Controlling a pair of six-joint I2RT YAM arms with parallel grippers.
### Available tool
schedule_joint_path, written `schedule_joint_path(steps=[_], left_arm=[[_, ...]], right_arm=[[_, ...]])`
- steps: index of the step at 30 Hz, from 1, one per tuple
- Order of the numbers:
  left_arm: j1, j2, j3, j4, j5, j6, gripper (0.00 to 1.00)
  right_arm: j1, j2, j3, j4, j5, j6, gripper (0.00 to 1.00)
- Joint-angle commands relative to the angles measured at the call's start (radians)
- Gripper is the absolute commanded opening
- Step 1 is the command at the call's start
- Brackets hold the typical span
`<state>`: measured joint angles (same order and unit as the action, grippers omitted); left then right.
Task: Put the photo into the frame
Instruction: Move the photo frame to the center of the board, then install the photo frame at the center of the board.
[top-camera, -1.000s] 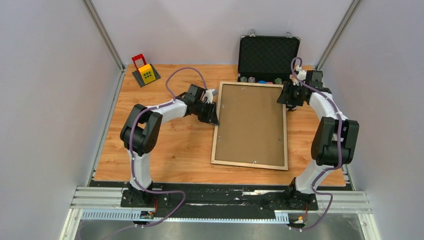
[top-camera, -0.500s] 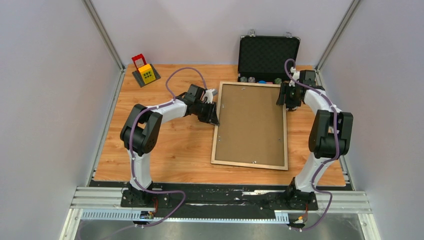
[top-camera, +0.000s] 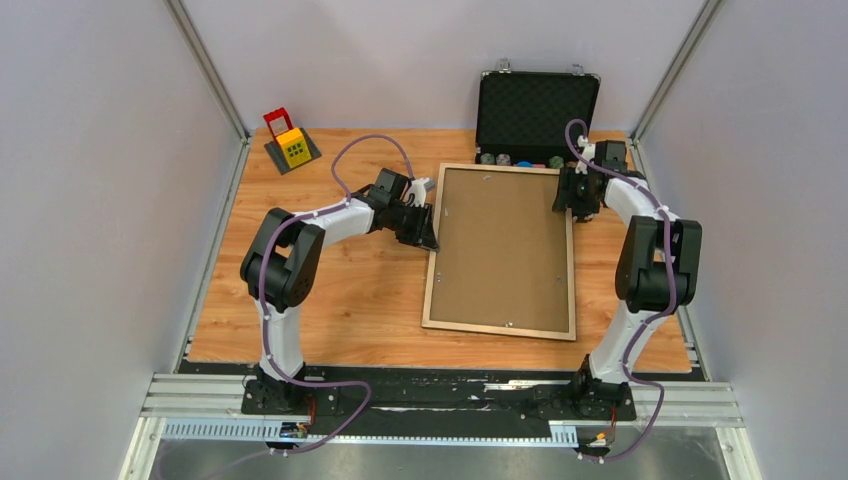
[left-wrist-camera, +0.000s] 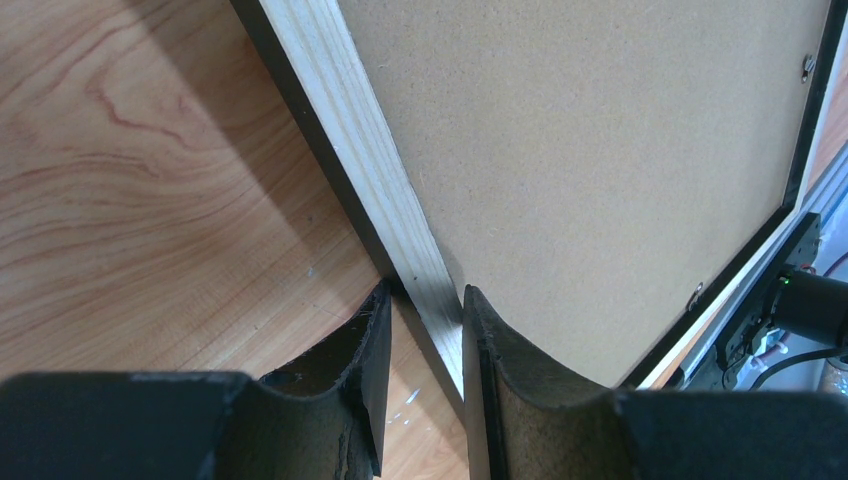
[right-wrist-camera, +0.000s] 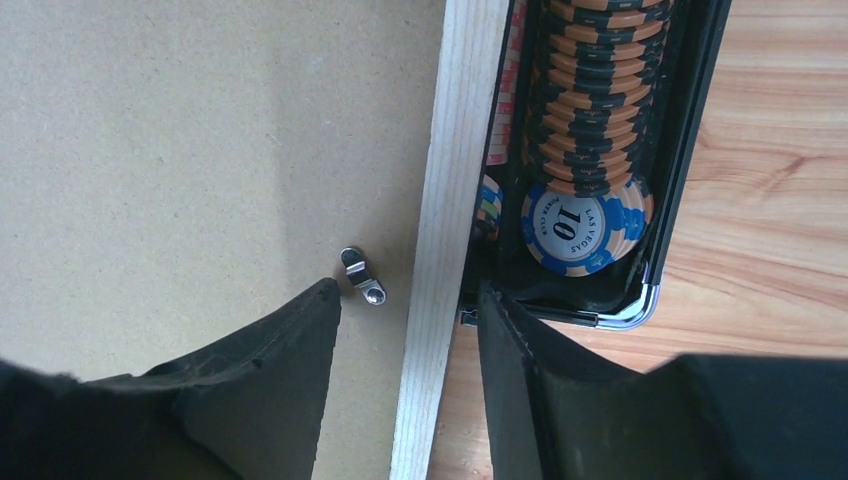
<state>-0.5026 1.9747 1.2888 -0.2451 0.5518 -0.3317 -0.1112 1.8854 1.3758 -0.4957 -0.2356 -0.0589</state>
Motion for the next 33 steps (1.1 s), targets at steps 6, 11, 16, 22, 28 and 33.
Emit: schedule_joint_path(steps=[6,11,16,22,28,33], left_arm=[[-0.019,-0.028,-0.009,0.003,0.034,0.016,0.00],[-0.019,-0.028,-0.007,0.003,0.033,0.017,0.00],[-0.019,-0.029,-0.008,0.001,0.035,0.019,0.00],[-0.019,-0.029,-0.006,0.000,0.034,0.019,0.00],[-0.018,-0.030,-0.004,-0.001,0.035,0.018,0.00],[-0.018,-0.030,-0.003,-0.001,0.034,0.017,0.00]], right_arm=[[0.008,0.021,0.047,0.040,0.024,0.003,0.47],[0.008,0.030,0.061,0.043,0.034,0.016,0.42],[0.008,0.028,0.060,0.043,0.043,0.013,0.40],[0.007,0.021,0.050,0.041,0.042,-0.004,0.39],[-0.003,0.003,0.029,0.039,0.037,-0.024,0.40],[-0.014,-0.011,0.014,0.039,0.021,-0.048,0.39]])
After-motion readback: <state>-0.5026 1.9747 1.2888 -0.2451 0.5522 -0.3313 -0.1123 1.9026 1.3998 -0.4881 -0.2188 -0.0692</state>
